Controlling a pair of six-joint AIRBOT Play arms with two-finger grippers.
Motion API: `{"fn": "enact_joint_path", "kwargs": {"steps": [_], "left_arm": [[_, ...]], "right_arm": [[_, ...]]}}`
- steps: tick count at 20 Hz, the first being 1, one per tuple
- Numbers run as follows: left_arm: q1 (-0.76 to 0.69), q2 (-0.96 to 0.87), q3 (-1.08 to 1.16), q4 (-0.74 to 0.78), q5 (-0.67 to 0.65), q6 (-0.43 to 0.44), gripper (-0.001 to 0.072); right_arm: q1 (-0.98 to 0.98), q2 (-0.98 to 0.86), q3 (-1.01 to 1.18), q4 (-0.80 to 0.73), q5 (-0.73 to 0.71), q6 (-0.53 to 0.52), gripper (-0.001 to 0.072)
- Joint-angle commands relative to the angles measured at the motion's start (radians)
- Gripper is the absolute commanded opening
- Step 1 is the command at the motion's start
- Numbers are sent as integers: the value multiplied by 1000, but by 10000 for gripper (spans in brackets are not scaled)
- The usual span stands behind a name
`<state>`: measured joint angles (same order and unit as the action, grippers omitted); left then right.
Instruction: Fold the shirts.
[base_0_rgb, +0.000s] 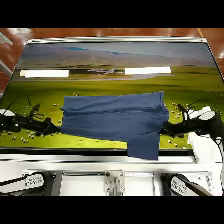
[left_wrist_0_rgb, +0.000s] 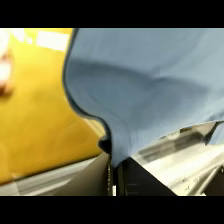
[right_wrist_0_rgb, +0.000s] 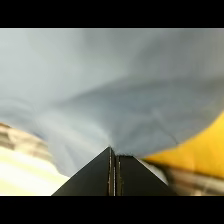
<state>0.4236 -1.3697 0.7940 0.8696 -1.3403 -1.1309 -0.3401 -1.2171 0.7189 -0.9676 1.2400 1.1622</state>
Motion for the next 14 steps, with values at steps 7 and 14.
{"fn": "enact_joint_path", "kwargs": {"steps": [7, 14], "left_arm": [[-83, -189, 417, -15, 31, -141, 37], [-129, -456, 737, -103, 32, -193, 37]], "right_arm": [[137, -291, 526, 34, -88, 145, 57], [137, -542, 801, 0, -107, 192, 57]]}}
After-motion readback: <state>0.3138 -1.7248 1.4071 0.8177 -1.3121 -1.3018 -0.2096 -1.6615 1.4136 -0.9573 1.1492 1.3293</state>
